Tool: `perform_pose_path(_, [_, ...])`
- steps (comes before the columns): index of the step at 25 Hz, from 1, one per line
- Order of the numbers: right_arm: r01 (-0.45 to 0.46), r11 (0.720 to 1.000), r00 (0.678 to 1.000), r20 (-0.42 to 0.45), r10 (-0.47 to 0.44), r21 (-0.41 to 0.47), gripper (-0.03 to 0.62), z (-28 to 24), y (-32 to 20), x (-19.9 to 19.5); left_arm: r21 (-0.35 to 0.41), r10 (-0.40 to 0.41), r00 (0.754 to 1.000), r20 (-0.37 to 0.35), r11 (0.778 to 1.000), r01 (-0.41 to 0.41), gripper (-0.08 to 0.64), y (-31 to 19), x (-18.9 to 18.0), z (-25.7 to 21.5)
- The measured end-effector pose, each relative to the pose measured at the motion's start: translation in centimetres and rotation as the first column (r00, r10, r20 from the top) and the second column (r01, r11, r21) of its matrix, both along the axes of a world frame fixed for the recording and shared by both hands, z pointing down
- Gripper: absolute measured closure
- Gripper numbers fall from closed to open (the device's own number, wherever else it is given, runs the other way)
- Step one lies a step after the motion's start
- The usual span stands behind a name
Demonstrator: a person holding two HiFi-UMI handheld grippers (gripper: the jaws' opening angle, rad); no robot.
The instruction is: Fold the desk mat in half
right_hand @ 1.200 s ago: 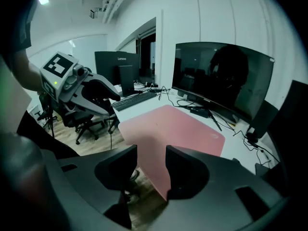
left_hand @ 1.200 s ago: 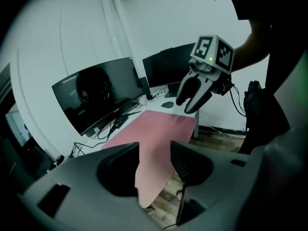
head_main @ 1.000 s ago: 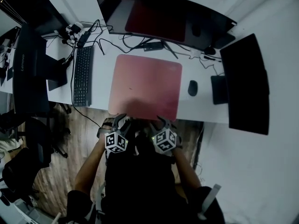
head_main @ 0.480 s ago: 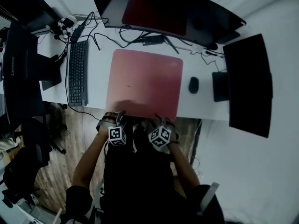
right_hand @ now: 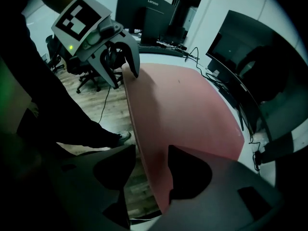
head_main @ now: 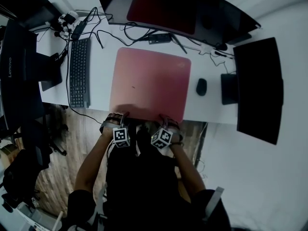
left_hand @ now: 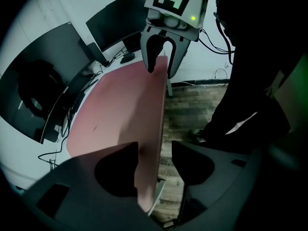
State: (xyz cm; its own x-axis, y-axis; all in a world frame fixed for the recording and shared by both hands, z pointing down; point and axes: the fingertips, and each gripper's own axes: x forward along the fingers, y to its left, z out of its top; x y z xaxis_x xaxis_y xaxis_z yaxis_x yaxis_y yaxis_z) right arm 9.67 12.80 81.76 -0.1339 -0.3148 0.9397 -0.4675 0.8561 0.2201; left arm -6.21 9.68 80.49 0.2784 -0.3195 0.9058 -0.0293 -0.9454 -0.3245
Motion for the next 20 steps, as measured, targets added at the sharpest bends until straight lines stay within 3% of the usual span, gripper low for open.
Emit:
perform_pose_path(10, [0.082,0.994,0.991,-0.111,-0.074,0.067,0.411,0.5,-0.7,0.4,0.047,0.004,1.0,-0.028,0.999,-0.002,0.404,-0.8,0.1,0.1])
perform_pose_path(20, [0.068,0.997,0.997,-0.042,-0.069,-0.031,0.47,-0.1,-0.7,0.3,0.004,0.012,0.999,-0.031,1.0,-0.011,0.431,-0.1,-0.2,1.2])
